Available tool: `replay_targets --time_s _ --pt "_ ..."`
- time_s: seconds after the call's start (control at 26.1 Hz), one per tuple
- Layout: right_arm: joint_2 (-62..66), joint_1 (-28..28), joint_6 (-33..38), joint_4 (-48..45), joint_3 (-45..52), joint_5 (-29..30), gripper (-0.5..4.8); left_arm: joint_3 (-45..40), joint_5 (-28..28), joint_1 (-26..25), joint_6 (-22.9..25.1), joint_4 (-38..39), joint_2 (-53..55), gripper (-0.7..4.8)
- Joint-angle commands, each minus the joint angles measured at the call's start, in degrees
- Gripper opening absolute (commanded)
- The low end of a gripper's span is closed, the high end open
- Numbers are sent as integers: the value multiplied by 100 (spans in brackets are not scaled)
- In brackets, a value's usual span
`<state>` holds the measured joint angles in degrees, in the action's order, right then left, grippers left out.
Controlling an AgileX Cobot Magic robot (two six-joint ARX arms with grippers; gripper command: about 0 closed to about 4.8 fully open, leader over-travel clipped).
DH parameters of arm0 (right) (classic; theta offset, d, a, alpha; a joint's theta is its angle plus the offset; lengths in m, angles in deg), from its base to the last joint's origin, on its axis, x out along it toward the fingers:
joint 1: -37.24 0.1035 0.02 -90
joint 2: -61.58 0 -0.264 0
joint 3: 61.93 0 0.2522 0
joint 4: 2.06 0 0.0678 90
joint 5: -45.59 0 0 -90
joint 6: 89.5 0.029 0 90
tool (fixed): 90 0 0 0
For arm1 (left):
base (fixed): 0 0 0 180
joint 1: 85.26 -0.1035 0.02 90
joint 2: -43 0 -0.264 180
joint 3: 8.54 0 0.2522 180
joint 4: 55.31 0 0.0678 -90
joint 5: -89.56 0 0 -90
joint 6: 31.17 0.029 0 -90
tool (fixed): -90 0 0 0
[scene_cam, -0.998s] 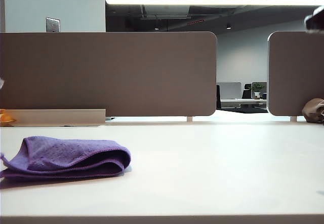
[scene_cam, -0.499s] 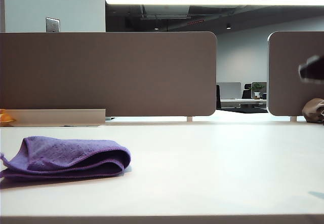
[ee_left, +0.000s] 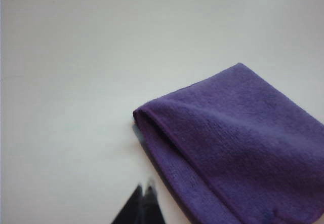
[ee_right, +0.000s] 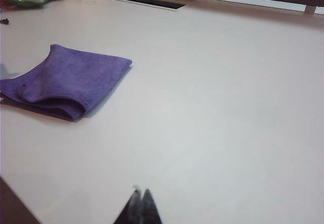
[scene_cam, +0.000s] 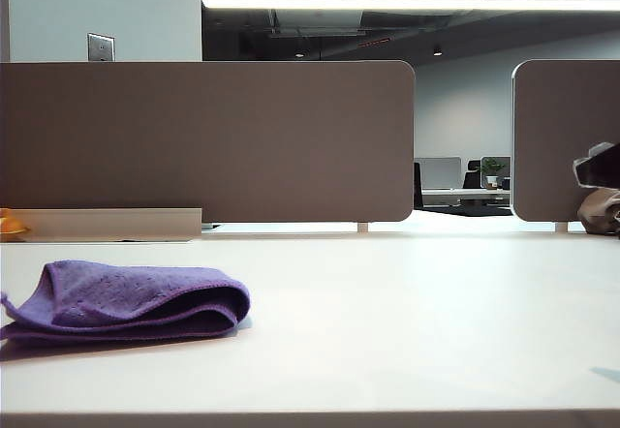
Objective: Fold the bottom of the cloth upward, then fold it vertically to form a square shape.
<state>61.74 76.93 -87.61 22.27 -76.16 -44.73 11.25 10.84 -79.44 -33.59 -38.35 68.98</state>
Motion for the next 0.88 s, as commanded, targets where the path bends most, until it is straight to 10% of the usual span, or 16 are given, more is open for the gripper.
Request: replay_targets --time_s 0.04,0.88 --pt "-2 0 4 9 35 -15 -8 -13 -37 -7 46 -63 -2 -6" --pt "-2 0 4 15 33 9 -8 -363 -614 -7 2 13 -7 -1"
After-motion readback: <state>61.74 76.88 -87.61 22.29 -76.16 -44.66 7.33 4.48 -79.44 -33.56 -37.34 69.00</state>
